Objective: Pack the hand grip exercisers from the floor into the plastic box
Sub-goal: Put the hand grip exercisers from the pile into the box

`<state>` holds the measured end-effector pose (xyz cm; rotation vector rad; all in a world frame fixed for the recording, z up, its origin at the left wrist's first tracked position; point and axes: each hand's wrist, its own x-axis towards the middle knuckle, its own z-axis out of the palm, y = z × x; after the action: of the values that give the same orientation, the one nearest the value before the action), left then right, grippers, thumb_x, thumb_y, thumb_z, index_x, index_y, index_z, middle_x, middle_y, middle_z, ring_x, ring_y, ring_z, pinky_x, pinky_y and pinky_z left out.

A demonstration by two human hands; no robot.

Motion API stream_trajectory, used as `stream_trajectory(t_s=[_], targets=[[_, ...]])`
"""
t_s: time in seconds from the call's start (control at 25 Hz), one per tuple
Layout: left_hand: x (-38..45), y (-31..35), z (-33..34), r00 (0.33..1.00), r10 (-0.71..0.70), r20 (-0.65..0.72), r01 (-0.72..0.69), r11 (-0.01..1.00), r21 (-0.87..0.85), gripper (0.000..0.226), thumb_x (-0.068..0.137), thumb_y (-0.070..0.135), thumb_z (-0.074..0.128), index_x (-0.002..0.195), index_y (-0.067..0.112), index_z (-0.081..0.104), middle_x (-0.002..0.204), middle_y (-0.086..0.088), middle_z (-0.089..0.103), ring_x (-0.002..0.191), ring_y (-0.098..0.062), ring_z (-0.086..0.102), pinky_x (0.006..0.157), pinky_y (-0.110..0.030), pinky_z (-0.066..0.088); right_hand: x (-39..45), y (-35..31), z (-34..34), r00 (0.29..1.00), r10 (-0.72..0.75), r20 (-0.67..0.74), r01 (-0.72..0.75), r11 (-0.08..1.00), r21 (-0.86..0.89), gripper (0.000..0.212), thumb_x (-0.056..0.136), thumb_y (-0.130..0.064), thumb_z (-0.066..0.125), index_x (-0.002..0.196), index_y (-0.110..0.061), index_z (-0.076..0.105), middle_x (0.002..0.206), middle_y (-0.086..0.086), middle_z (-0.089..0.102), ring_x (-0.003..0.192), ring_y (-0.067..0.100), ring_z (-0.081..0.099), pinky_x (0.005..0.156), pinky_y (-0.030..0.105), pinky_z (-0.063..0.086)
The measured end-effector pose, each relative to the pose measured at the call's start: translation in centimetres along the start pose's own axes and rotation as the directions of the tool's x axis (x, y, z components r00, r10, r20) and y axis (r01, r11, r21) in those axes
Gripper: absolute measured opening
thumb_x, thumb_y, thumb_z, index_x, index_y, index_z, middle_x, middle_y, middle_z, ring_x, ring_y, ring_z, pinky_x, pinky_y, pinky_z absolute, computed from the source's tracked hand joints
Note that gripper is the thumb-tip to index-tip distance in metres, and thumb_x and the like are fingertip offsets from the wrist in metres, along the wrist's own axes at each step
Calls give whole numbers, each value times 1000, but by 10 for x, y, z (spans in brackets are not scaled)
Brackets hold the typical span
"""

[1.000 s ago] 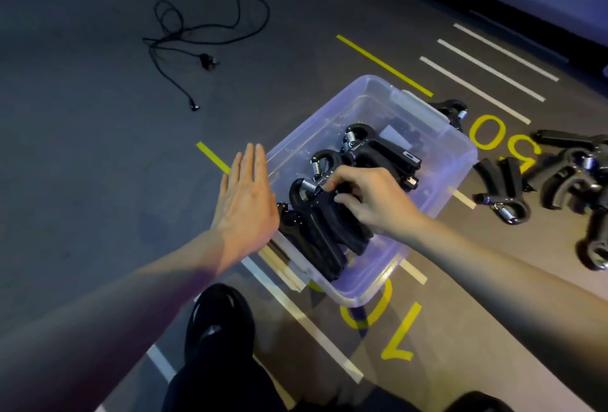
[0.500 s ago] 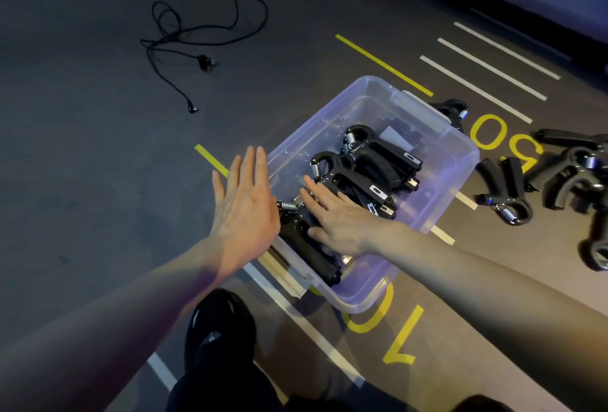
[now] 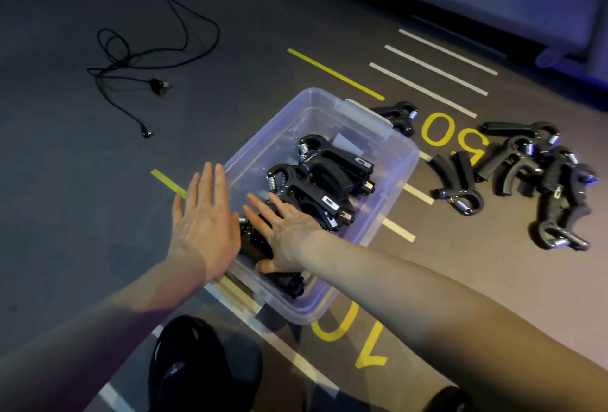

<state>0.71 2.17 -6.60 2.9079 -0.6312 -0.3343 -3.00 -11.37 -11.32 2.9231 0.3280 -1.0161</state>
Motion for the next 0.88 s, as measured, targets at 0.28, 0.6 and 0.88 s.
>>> stream_trajectory(t_s=[0.28,0.6,0.88], targets=[[1,35,-3,994,43,-103,-48,998,-44,74,93,53,19,148,11,-6,156,-7,-16,143,-23,-14,111,-51,-11,-31,19,-16,964,-15,-266,85,963,254,66,95,-43,43,150,-18,18,160,-1,3,145,29,18,113,41,24],[12,153,3,833,525,-174,-509,851,129,82,88,64,12,148,7,11,157,-11,3,144,-30,5,110,-50,-8,-102,128,17,406,602,-687,-174,789,589,64,95,-40,36,150,-11,19,158,7,17,146,22,17,116,33,16],[20,200,31,838,545,7,-543,832,113,88,73,75,-2,145,25,-18,153,-7,-27,143,-29,-15,111,-50,-8,-129,204,119,435,875,-213,-446,415,793,69,98,-50,28,152,-13,5,160,7,-6,148,23,-3,120,40,9]])
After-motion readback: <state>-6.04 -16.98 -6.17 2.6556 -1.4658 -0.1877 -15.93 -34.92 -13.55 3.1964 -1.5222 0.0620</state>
